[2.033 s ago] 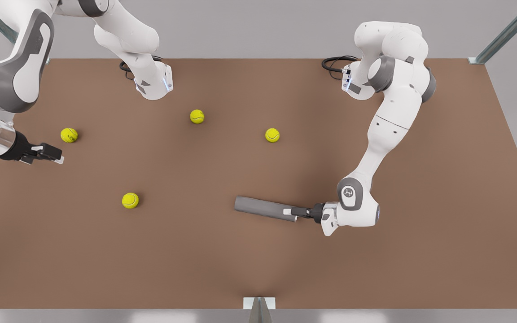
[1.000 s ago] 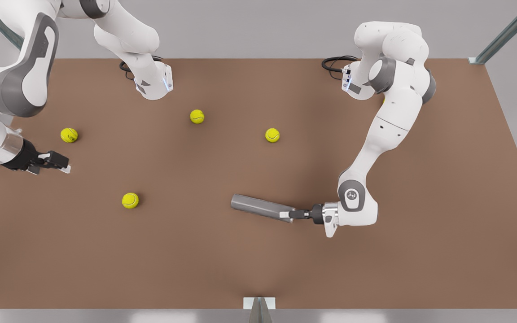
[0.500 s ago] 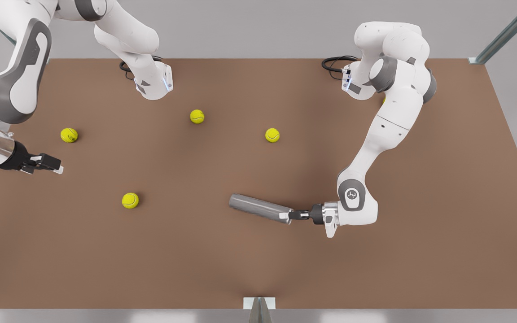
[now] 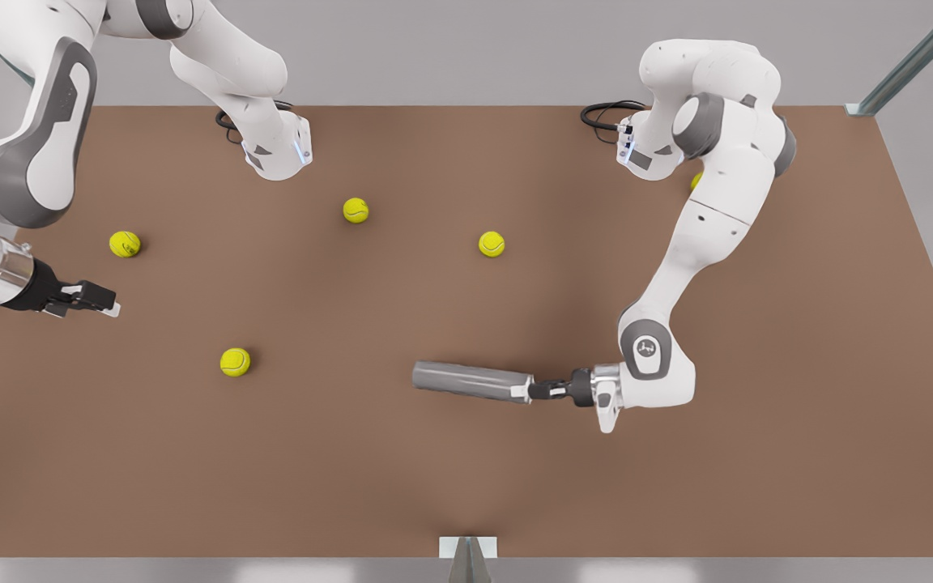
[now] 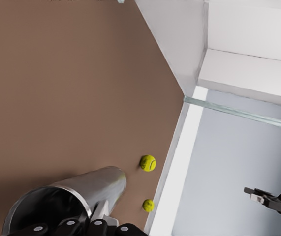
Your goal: Put the tennis tube upright
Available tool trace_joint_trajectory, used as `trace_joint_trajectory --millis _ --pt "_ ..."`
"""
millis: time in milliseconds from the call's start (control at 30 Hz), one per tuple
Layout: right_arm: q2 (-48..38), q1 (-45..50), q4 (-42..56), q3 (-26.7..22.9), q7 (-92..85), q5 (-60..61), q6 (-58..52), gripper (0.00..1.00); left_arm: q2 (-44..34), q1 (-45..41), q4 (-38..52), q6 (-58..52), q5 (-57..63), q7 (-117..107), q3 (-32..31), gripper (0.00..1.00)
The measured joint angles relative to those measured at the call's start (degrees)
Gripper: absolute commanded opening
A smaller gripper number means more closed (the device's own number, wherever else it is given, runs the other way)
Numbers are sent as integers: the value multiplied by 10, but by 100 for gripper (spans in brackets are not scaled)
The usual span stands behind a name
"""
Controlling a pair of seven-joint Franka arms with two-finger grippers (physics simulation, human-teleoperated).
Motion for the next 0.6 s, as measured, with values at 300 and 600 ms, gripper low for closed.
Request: trace_joint_trajectory --millis 300,600 --pt "0 1 -1 0 0 -2 -1 100 -9 15 24 -50 16 -82 5 21" --pt "0 1 0 1 0 -2 0 100 -35 15 47 -73 104 -171 6 21"
